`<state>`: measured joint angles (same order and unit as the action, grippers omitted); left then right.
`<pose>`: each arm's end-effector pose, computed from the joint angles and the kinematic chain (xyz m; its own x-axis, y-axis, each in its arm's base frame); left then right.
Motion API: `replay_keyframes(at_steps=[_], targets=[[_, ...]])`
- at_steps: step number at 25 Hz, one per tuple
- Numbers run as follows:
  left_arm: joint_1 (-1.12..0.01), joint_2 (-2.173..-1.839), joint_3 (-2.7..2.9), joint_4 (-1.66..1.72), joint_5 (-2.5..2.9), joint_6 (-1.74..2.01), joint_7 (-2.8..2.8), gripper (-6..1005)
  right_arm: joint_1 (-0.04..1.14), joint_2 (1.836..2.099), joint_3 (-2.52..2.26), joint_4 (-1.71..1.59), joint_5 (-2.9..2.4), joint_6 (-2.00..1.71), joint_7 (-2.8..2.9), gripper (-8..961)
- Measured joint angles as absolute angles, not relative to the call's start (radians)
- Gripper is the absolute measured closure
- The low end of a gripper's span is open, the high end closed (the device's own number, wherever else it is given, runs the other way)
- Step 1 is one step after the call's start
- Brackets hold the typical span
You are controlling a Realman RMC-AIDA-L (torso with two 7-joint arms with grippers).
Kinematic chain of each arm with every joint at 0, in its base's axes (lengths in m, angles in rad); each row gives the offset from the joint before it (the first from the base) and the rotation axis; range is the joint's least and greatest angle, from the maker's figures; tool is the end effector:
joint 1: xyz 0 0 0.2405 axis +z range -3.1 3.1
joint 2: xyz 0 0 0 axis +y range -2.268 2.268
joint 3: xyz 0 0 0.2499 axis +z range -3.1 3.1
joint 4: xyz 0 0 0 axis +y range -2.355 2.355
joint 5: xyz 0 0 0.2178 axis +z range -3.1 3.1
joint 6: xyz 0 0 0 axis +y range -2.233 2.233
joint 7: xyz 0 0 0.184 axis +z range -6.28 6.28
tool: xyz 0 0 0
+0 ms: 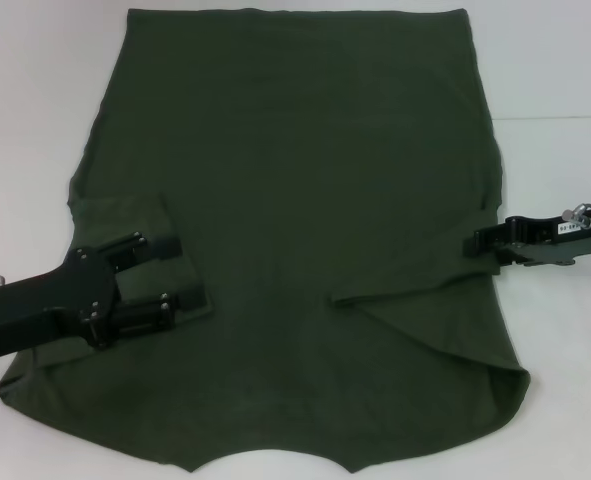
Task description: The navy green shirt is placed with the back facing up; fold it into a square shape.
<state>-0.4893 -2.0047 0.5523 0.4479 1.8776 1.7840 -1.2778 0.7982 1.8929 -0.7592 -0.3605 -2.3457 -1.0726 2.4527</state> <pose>-0.2481 0.3144 -0.0018 0.6143 0.3218 0.7205 0.4759 -0.8794 -0.0131 0.3031 0.4329 -0.0158 0.1692 -0.9079 -0.3835 -0.9736 -0.0934 -0.2083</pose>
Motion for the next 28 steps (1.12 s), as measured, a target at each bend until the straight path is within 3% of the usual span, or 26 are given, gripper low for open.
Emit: replay_keyframes(at_steps=[10, 18, 28], targets=[[-0.489, -2.005, 0.552, 0.448, 1.878, 1.785, -1.278, 131, 0.795, 1.894, -0.754, -0.360, -2.342, -1.072, 2.442, 659], [-0.489, -2.005, 0.552, 0.448, 1.878, 1.787, -1.278, 131, 0.793, 1.902, -0.727, -0.369, -2.339, -1.072, 2.398, 887], [-0.487, -2.001, 0.546, 0.448, 1.878, 1.795, -1.273, 130, 0.836, 1.893, -0.699, -0.382, -2.249, -1.080, 2.391, 885]])
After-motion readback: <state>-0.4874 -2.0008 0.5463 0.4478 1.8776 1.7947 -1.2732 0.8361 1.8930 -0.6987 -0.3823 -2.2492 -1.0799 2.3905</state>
